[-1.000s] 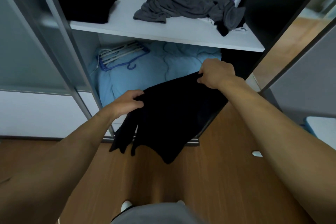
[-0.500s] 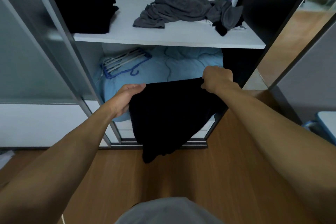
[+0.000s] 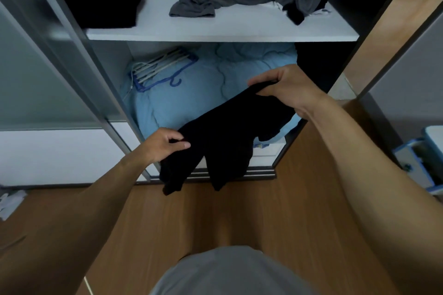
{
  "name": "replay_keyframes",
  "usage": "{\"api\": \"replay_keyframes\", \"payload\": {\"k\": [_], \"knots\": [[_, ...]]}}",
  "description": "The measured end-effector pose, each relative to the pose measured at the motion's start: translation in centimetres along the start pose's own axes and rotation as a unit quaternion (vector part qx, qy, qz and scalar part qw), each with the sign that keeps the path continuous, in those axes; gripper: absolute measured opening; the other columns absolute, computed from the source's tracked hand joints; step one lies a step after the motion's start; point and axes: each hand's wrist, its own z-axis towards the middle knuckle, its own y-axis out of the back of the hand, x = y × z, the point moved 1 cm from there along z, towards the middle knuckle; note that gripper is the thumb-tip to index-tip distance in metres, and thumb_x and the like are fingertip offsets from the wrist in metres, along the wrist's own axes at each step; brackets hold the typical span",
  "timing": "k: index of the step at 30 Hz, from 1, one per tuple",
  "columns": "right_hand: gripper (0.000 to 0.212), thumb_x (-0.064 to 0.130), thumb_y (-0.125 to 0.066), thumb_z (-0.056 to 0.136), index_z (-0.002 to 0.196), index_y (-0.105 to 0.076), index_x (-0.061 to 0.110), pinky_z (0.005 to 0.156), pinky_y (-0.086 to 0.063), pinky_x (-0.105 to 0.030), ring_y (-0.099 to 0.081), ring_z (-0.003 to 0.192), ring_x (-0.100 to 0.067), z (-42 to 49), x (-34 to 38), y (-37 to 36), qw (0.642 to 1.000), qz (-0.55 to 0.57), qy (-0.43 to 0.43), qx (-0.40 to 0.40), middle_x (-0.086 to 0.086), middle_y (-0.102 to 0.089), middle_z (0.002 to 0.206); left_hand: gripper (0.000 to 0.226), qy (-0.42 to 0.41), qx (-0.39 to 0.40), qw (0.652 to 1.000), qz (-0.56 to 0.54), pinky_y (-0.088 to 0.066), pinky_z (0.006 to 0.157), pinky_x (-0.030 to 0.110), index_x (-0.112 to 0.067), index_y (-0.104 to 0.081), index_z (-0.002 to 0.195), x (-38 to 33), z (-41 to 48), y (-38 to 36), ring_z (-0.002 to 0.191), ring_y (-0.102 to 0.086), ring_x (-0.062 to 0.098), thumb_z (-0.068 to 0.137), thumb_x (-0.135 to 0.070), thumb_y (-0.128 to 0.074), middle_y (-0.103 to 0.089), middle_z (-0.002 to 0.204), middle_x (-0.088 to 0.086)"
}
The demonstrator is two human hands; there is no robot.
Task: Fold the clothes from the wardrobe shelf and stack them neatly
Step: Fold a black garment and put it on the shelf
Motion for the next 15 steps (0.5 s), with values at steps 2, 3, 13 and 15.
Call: {"api": "replay_keyframes", "payload": {"k": [2,3,13,15], "knots": [[0.038,-0.007,-0.07,0.082,0.103,-0.076,0.024,0.069,-0.053,-0.009,-0.07,0.078,0.003,-0.2,-0.1,-0.8,1.0,0.008,-0.003,0.015,0.01,-0.073,0.099,0.032,-0.015,0.025,0.997,0.066,-0.035,0.057,0.023,-0.004,-0.062,0.06,1.5,0.0,-1.1,0.058,-0.048,0.011,0.089,-0.012,-0.073,-0.053,0.062,0.002],[0.042,-0.008,-0.068,0.082,0.108,-0.074,0.024,0.071,-0.053,-0.008,-0.069,0.08,0.006,-0.3,-0.1,-1.2,1.0,0.007,-0.002,0.029,0.013,-0.071,0.103,0.037,-0.017,0.034,0.995,0.088,-0.034,0.057,0.025,-0.005,-0.059,0.056,2.2,0.0,-1.6,0.056,-0.046,0.012,0.089,-0.014,-0.073,-0.051,0.06,0.002],[0.04,0.006,-0.075,0.083,0.118,-0.072,0.023,0.073,-0.037,0.008,-0.057,0.092,0.013,-0.3,-1.3,-0.4,0.976,-0.189,0.003,0.107,0.019,-0.063,0.107,0.043,-0.058,-0.019,0.952,0.299,-0.036,0.085,0.041,-0.005,-0.067,0.058,5.2,0.8,-5.1,0.074,-0.055,0.013,0.083,-0.038,-0.078,-0.065,0.067,0.003],[0.036,0.012,-0.077,0.083,0.118,-0.072,0.022,0.069,-0.037,0.005,-0.057,0.1,0.001,-0.2,-2.8,0.7,0.963,-0.247,-0.038,0.104,0.014,-0.064,0.108,0.053,-0.064,-0.04,0.953,0.292,-0.039,0.078,0.042,0.0,-0.058,0.051,5.0,0.8,-5.1,0.063,-0.054,0.018,0.085,-0.035,-0.078,-0.06,0.057,0.009]]}}
